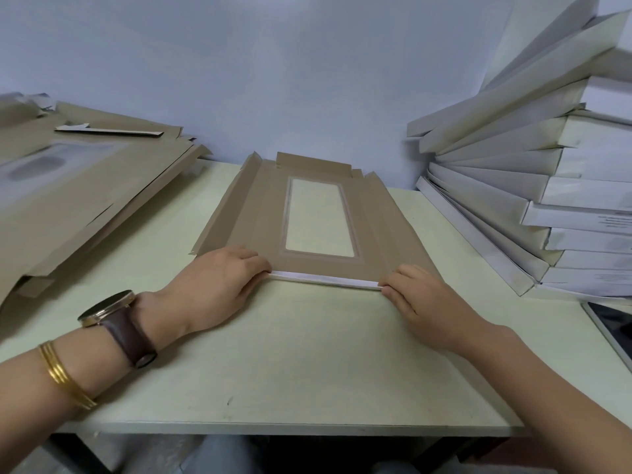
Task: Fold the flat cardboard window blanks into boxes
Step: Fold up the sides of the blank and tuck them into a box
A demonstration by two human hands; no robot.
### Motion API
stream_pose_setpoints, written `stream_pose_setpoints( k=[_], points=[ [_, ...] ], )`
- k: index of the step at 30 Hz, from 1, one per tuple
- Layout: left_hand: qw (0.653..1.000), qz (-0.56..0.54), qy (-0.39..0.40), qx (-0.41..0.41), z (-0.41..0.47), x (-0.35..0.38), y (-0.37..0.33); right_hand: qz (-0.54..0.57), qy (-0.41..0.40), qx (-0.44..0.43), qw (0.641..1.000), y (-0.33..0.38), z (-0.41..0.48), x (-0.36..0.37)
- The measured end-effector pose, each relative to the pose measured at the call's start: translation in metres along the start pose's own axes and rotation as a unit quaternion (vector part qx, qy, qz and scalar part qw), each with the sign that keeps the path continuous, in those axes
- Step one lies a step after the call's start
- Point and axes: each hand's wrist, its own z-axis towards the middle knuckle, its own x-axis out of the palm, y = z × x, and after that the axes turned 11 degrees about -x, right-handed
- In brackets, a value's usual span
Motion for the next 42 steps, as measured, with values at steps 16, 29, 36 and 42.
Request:
stream_pose_setpoints(
  k=[16,29,36,42],
  points=[
    [0.997,-0.003,0.051,0.058,0.023,0.015,-0.039,0.010,0.025,-0.042,0.999,0.015,0.016,0.005],
    [0.994,-0.062,0.069,-0.061,0.048,0.020,-0.056,0.053,0.001,-0.008,0.999,0.019,0.042,0.006],
    [0.996,0.082,0.036,-0.027,0.050,0.041,-0.065,-0.040,-0.065,-0.035,0.996,0.031,0.052,0.029],
    [0.989,0.092,0.086,-0.071,0.055,0.050,-0.066,0.036,0.017,0.029,0.999,0.036,0.063,0.042]
  ],
)
